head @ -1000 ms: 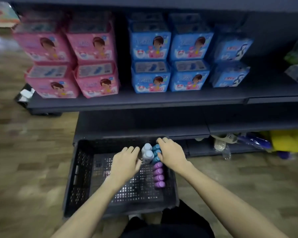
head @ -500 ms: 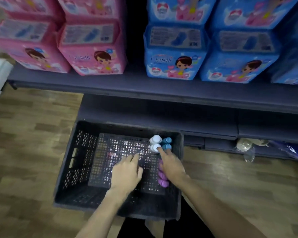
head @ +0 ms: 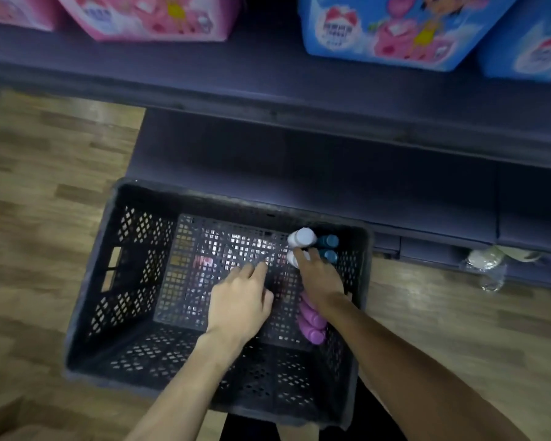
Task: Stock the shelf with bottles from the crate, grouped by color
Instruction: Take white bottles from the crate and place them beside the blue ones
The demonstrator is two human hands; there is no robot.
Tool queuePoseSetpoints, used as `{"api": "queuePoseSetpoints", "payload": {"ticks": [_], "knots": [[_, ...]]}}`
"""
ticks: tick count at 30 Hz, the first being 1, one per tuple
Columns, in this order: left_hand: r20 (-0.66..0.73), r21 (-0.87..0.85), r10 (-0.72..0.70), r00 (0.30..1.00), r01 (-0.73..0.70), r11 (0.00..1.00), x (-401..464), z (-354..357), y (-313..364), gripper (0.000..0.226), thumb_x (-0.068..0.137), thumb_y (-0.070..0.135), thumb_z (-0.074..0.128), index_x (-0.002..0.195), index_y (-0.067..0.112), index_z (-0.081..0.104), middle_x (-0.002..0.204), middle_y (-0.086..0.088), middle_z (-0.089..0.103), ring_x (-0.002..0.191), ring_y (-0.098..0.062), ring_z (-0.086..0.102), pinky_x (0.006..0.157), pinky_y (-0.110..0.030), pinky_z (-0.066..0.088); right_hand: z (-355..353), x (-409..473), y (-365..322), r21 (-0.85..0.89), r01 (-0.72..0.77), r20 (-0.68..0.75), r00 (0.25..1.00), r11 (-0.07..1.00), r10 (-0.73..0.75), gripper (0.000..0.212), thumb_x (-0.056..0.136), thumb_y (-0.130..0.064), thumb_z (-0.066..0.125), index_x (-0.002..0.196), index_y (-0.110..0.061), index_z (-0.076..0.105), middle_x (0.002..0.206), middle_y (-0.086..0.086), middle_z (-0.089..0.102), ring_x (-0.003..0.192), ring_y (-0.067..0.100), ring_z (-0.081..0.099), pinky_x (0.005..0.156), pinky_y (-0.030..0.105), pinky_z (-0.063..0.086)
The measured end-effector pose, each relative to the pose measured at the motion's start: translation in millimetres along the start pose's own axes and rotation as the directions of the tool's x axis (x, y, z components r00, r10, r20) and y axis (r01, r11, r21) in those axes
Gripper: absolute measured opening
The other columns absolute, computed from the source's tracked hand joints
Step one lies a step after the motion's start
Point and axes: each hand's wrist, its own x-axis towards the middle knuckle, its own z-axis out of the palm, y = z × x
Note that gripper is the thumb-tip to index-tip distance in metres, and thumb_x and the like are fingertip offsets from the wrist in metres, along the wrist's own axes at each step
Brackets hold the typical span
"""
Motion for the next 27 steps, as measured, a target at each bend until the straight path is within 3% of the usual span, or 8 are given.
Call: {"api": "queuePoseSetpoints", "payload": {"ticks": [5, 9, 16, 18, 23, 27], "knots": [[-0.012, -0.014, -0.011, 1.0, 0.011, 1.0, -9.7, 5.4, -2.8, 0.03, 0.08, 0.03, 0.065, 0.107, 0.019, 0.059, 0.09, 0.004, 0.062, 0.08, -0.018, 0.06, 0.055, -0.032, 0.048, -8.2, 17.9, -1.3, 0.0, 0.016, 0.0, 1.0, 1.0, -0.016, 0.057, 0.097, 0.001, 0.04, 0.151, -0.015, 0.026, 0.143, 0.017, 0.041, 0.107, 0.036, 0.061, 0.082, 0.042, 0.051], [-0.079, 0.008, 0.013, 0.997, -0.012, 1.0, -21.7, -1.5, -9.7, 0.037, 0.064, 0.029, 0.079, 0.096, 0.019, 0.064, 0.078, 0.006, 0.061, 0.067, -0.016, 0.06, 0.045, -0.029, 0.047, -9.8, 17.8, -6.2, 0.0, -0.001, -0.011, 1.0, 1.0, 0.001, 0.051, 0.1, -0.002, 0.034, 0.148, -0.019, 0.032, 0.137, 0.015, 0.048, 0.106, 0.034, 0.063, 0.083, 0.041, 0.052], [-0.104, 0.026, 0.058, 0.993, -0.055, 0.998, -37.8, -12.7, -21.5, 0.037, 0.058, 0.029, 0.082, 0.089, 0.021, 0.062, 0.071, 0.007, 0.059, 0.061, -0.015, 0.058, 0.043, -0.028, 0.045, -22.6, -1.5, -14.4, 0.133, -0.088, -0.064, 0.993, 0.987, 0.097, 0.052, 0.097, -0.001, 0.04, 0.144, -0.023, 0.038, 0.134, 0.012, 0.05, 0.104, 0.034, 0.062, 0.08, 0.042, 0.053], [-0.068, 0.044, 0.045, 0.997, -0.042, 0.998, -42.0, -20.7, -21.6, 0.032, 0.066, 0.03, 0.076, 0.092, 0.021, 0.062, 0.074, 0.006, 0.059, 0.066, -0.016, 0.059, 0.048, -0.029, 0.046, -32.8, -17.5, -15.6, 0.181, -0.088, -0.077, 0.992, 0.98, 0.103, 0.054, 0.094, -0.002, 0.046, 0.142, -0.025, 0.039, 0.13, 0.011, 0.051, 0.103, 0.034, 0.061, 0.078, 0.042, 0.052], [-0.019, 0.02, 0.053, 0.998, -0.053, 0.998, -42.2, -51.2, -13.0, 0.033, 0.09, 0.035, 0.051, 0.119, 0.02, 0.05, 0.107, 0.001, 0.061, 0.102, -0.021, 0.058, 0.074, -0.034, 0.048, -73.8, -65.0, -17.0, 0.25, -0.041, -0.136, 0.988, 0.967, 0.077, 0.042, 0.09, -0.014, 0.054, 0.128, -0.027, 0.044, 0.113, 0.009, 0.053, 0.092, 0.036, 0.063, 0.07, 0.039, 0.047], [-0.039, 0.049, 0.142, 0.989, -0.14, 0.989, -39.9, -82.8, -3.4, 0.034, 0.091, 0.035, 0.049, 0.121, 0.019, 0.044, 0.112, 0.0, 0.058, 0.106, -0.021, 0.054, 0.075, -0.035, 0.047, -122.2, -113.8, -24.1, 0.242, 0.012, -0.217, 0.975, 0.97, 0.042, 0.044, 0.086, -0.024, 0.065, 0.124, -0.032, 0.043, 0.111, 0.0, 0.05, 0.092, 0.031, 0.062, 0.07, 0.039, 0.047]]}}
